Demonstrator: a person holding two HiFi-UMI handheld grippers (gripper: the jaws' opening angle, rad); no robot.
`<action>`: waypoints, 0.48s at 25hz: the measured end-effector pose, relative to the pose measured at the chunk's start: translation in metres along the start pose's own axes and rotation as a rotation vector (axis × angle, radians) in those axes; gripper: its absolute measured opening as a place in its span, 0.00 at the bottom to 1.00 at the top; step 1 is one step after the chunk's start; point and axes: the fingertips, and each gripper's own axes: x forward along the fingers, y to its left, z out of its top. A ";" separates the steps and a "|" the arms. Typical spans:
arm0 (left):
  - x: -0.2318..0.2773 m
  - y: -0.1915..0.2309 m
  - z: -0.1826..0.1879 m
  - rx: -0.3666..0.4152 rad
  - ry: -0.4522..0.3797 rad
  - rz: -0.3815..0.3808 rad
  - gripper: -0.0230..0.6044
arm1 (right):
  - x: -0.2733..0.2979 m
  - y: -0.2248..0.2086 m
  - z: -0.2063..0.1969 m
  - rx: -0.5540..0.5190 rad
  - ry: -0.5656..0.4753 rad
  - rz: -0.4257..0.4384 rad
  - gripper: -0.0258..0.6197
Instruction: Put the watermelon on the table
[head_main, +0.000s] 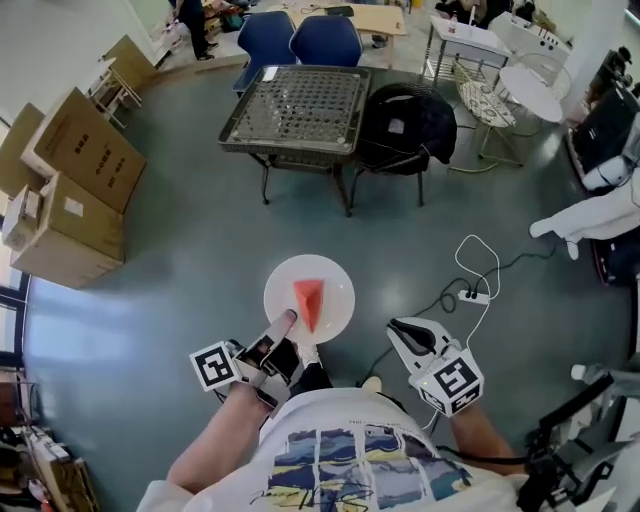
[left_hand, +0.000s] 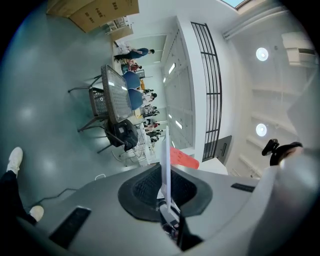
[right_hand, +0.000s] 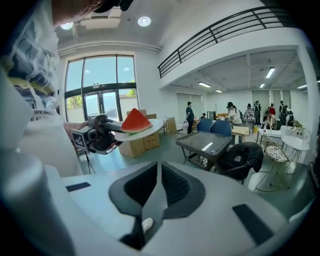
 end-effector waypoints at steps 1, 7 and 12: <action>0.000 0.002 0.018 0.006 -0.004 -0.006 0.08 | 0.015 -0.001 0.011 -0.004 -0.003 -0.001 0.06; -0.011 0.017 0.128 0.032 -0.001 -0.011 0.08 | 0.120 0.007 0.071 -0.007 -0.011 0.011 0.13; -0.011 0.028 0.206 0.034 -0.017 -0.013 0.08 | 0.191 0.010 0.114 -0.044 -0.027 0.033 0.13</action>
